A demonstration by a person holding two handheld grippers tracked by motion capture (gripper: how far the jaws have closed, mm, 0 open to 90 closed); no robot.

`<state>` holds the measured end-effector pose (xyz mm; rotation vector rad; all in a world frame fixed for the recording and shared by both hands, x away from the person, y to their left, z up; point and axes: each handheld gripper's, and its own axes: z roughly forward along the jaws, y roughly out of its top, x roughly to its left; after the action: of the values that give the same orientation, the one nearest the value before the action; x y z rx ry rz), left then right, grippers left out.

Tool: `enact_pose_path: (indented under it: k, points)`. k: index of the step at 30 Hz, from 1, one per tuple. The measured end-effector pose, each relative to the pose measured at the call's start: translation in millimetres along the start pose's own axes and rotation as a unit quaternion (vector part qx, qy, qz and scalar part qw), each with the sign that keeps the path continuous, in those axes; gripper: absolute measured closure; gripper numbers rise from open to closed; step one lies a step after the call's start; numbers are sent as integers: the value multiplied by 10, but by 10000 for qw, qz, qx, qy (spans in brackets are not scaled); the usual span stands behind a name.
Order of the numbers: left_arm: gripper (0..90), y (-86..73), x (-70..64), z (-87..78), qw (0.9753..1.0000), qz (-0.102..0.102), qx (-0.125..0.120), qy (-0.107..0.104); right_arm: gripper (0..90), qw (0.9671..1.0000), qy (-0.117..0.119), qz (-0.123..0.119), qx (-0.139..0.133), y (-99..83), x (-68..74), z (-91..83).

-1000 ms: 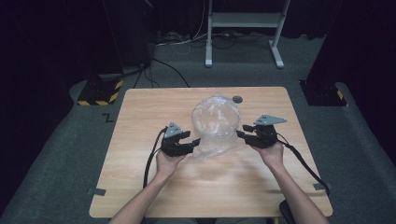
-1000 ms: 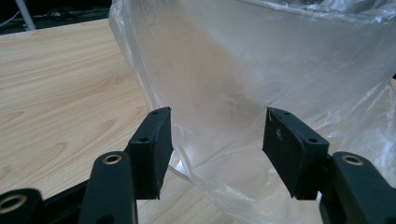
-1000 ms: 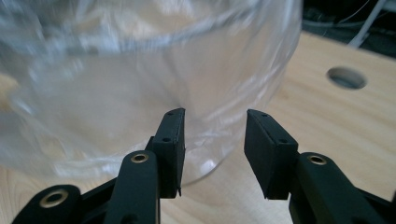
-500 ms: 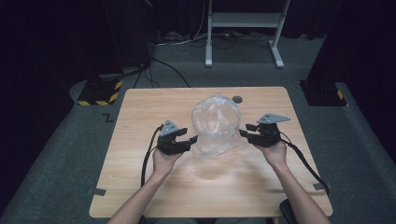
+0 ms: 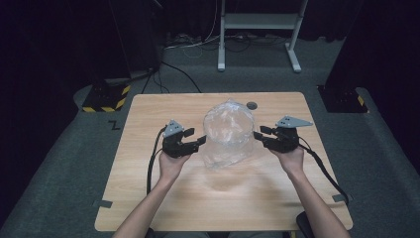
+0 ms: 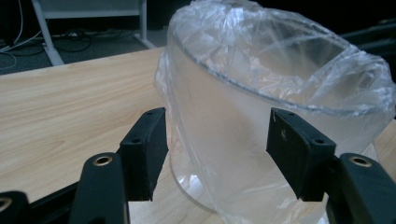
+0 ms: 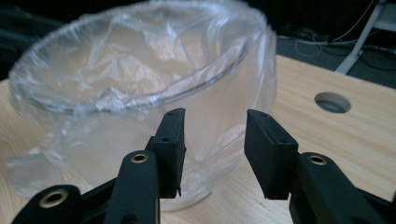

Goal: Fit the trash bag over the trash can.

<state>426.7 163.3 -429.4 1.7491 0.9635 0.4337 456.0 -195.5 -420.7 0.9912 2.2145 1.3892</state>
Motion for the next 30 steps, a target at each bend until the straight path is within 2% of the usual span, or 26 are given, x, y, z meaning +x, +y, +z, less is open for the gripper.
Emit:
enact_pose_path:
  k: [1,3,7,10,15,18,20,24,30]
  points:
    - [388,4,-8,-5,10000,50,5,33,584,10000,9,-23,73,-19,10,36]
    - [382,11,-8,-15,10000,9,-27,-12,582,9997,1,-109,238,-67,25,97]
    - [373,31,6,-45,10000,17,-51,17,579,9989,12,-100,466,-132,24,152]
    - [365,49,18,-75,9999,25,-98,25,579,9995,9,-78,310,-95,6,92]
    - [345,115,7,-63,9998,-111,-168,6,581,10000,-57,-19,63,-12,-14,-34]
    - [342,166,-35,-13,9999,-41,-91,63,582,9999,-68,-24,-95,43,-2,-94]
    - [341,191,-41,12,9999,-84,-86,64,583,9998,-55,-1,-178,71,8,-124]
    - [339,227,-25,35,9997,-215,-88,103,582,9995,-45,41,-295,118,16,-144]
    - [337,277,-24,71,9997,-221,-19,115,582,9987,-43,67,-499,213,68,-131]
